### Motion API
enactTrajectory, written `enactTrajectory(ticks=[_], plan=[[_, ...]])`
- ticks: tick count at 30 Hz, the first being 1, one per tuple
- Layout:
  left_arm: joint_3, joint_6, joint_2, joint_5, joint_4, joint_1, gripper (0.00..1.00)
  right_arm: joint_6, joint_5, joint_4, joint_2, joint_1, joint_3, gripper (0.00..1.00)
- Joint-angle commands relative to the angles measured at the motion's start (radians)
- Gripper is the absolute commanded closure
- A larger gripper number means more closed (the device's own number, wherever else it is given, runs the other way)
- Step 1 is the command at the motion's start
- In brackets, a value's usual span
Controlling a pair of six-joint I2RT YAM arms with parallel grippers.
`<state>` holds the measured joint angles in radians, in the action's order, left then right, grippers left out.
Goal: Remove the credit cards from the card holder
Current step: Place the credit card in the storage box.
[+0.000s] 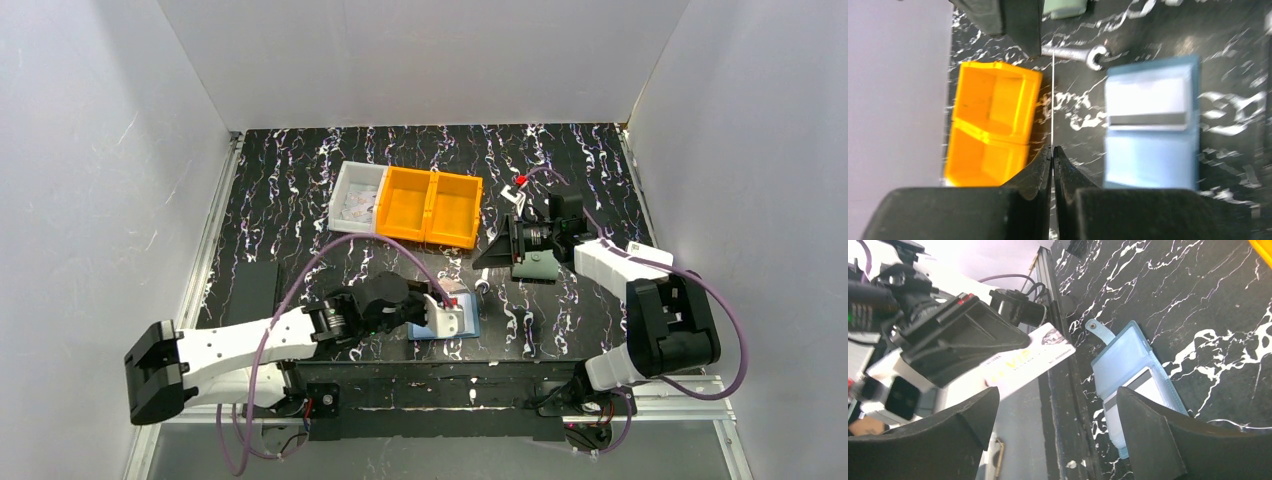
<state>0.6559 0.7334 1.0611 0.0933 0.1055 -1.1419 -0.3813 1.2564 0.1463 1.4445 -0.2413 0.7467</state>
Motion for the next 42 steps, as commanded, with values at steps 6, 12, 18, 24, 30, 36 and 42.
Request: enactTrajectory(ticks=[6, 12, 18, 24, 30, 36, 42], plan=[[0.067, 0.429, 0.132, 0.276, 0.057, -0.105, 1.0, -0.215, 0.017, 0.13, 0.092, -0.092, -0.005, 0.03], [0.063, 0.463, 0.192, 0.33, 0.153, -0.133, 1.0, -0.263, 0.042, 0.133, 0.151, -0.135, 0.008, 0.06], [0.044, 0.492, 0.21, 0.379, 0.226, -0.142, 1.0, -0.315, 0.062, 0.153, 0.189, -0.156, 0.016, 0.19], [0.023, 0.488, 0.221, 0.385, 0.236, -0.144, 1.0, -0.335, 0.082, 0.156, 0.206, -0.156, 0.027, 0.33], [0.011, 0.471, 0.236, 0.382, 0.237, -0.144, 1.0, -0.342, 0.092, 0.154, 0.21, -0.156, 0.035, 0.44], [0.001, 0.484, 0.284, 0.396, 0.238, -0.144, 1.0, -0.344, 0.09, 0.15, 0.225, -0.154, 0.043, 0.71], [-0.006, 0.434, 0.302, 0.428, 0.238, -0.144, 0.97, -0.33, 0.08, 0.151, 0.224, -0.153, 0.042, 0.99]])
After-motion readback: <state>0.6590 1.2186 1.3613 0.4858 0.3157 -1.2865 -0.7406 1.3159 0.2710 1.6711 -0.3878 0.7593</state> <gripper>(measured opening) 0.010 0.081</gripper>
